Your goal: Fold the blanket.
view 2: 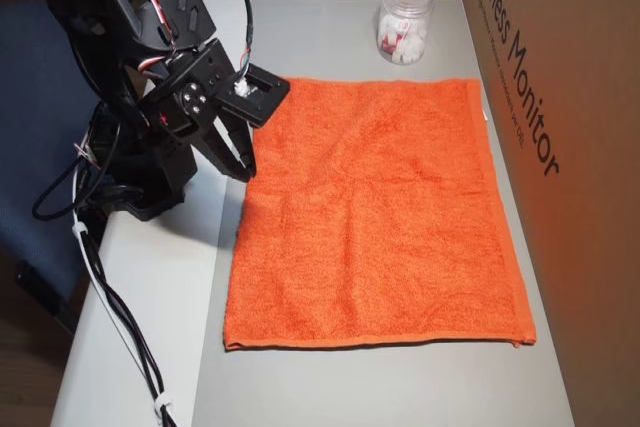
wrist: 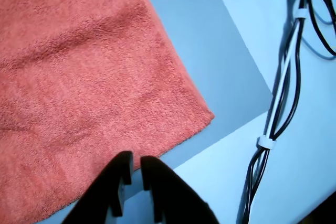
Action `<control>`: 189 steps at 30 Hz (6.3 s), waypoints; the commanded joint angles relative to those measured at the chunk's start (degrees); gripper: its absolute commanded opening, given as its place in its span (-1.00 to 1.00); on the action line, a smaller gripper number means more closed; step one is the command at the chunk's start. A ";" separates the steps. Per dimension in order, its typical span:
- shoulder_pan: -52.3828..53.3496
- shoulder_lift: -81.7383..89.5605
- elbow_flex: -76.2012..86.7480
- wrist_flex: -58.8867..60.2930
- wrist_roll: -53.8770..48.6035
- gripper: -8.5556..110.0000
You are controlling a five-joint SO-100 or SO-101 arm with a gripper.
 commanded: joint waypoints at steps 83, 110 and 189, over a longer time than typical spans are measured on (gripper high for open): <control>16.08 -37.09 13.45 -38.14 15.47 -0.56; 17.58 -43.24 17.31 -48.16 10.20 -0.57; 13.54 -31.03 18.37 -48.43 2.20 -0.86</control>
